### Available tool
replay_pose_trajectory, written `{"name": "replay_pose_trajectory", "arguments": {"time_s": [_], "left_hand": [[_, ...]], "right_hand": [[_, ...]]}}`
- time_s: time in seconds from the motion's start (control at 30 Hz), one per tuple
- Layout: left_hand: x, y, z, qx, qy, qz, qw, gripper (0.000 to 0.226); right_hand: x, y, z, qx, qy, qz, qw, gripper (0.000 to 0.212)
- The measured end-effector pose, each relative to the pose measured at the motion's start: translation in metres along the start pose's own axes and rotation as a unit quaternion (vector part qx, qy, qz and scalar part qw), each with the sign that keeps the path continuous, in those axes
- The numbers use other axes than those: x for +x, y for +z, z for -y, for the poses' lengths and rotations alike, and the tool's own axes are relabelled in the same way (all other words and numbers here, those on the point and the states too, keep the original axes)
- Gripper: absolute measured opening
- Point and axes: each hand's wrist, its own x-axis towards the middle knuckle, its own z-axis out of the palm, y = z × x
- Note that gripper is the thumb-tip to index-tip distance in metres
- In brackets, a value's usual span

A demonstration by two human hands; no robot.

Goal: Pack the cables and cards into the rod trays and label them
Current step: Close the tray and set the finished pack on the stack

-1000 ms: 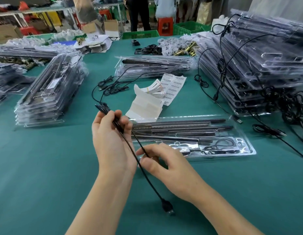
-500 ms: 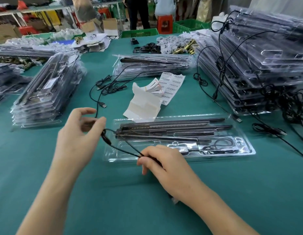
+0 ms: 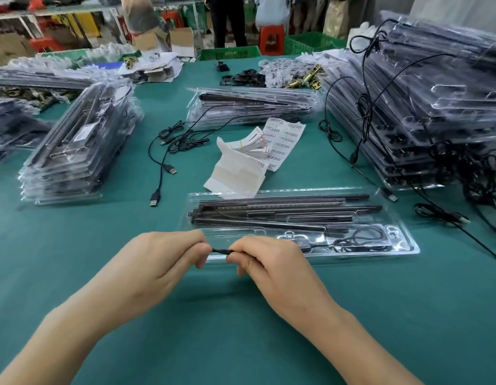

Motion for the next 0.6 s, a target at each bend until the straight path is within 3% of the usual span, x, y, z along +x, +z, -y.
{"name": "replay_pose_trajectory", "arguments": {"time_s": [0.13, 0.2, 0.27, 0.43, 0.6], "left_hand": [[-0.003, 0.015, -0.009, -0.065, -0.046, -0.058, 0.995, 0.038], [-0.004, 0.019, -0.012, -0.185, -0.105, -0.071, 0.975, 0.038], [-0.009, 0.016, -0.012, -0.284, -0.148, -0.027, 0.947, 0.043], [-0.018, -0.010, 0.000, -0.185, -0.083, 0.102, 0.974, 0.029], [-0.020, -0.015, 0.002, -0.178, -0.064, 0.155, 0.970, 0.036]], "right_hand": [[-0.001, 0.002, -0.001, -0.012, 0.001, -0.028, 1.000, 0.016], [-0.003, 0.001, -0.001, -0.034, -0.001, -0.041, 0.999, 0.017], [-0.005, 0.001, -0.001, -0.048, 0.000, -0.058, 0.997, 0.019], [-0.008, 0.004, 0.002, -0.100, 0.000, -0.089, 0.991, 0.018], [-0.007, 0.004, -0.001, -0.077, 0.032, -0.080, 0.993, 0.015]]}}
